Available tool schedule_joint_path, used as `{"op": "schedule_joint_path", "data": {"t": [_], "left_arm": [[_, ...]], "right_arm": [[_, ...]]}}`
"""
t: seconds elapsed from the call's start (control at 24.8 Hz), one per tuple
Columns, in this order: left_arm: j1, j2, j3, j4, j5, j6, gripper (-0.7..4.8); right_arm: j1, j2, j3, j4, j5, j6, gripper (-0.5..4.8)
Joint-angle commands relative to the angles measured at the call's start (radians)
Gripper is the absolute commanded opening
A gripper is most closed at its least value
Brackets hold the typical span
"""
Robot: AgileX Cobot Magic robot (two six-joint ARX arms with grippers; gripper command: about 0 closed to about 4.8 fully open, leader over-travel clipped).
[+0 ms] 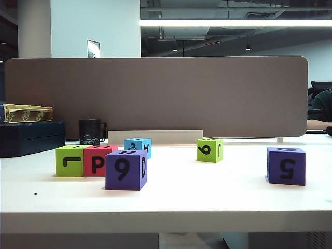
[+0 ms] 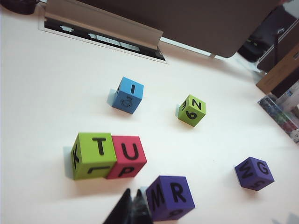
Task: Select the appropriate blocks from the scattered letter blocks on the table and arrange them in a row to spell out "TURING".
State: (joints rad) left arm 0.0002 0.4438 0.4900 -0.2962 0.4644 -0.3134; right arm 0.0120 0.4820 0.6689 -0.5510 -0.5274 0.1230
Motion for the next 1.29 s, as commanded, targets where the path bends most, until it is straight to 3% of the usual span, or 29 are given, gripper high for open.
{"op": "schedule_joint_path", "data": {"t": [0.04, 0.24, 0.44, 0.6, 0.69, 0.89, 1.05, 1.29], "left_arm": [[0.000, 0.100, 0.079, 0.013, 0.012, 0.029, -0.06], [-0.002, 0.241, 0.197, 0.013, 0.039, 0.029, -0.05], [-0.092, 0.380, 0.317, 0.013, 0.026, 0.034, -0.06], [-0.208, 0.486, 0.390, 0.013, -0.004, 0.079, -0.06], [-0.323, 0.581, 0.451, 0.013, -0.073, 0.079, -0.06], [-0.437, 0.694, 0.512, 0.013, -0.113, 0.100, -0.05], [-0.573, 0.812, 0.586, 0.013, -0.220, 0.100, -0.05], [-0.723, 0.961, 0.685, 0.024, -0.338, 0.104, -0.04]], "right_arm": [[0.000, 0.000, 0.006, 0.009, -0.006, 0.000, -0.01], [0.000, 0.000, 0.006, 0.009, -0.006, 0.000, -0.01], [0.000, 0.001, 0.006, 0.009, -0.006, 0.000, -0.01], [0.000, 0.001, 0.006, 0.008, -0.006, 0.000, -0.01], [0.000, 0.001, 0.006, 0.008, -0.006, 0.000, -0.01], [0.000, 0.001, 0.006, 0.000, -0.006, 0.000, -0.01], [0.000, 0.000, 0.006, -0.017, 0.018, 0.000, -0.01], [-0.001, 0.000, 0.006, -0.081, 0.135, -0.002, -0.01]]}}
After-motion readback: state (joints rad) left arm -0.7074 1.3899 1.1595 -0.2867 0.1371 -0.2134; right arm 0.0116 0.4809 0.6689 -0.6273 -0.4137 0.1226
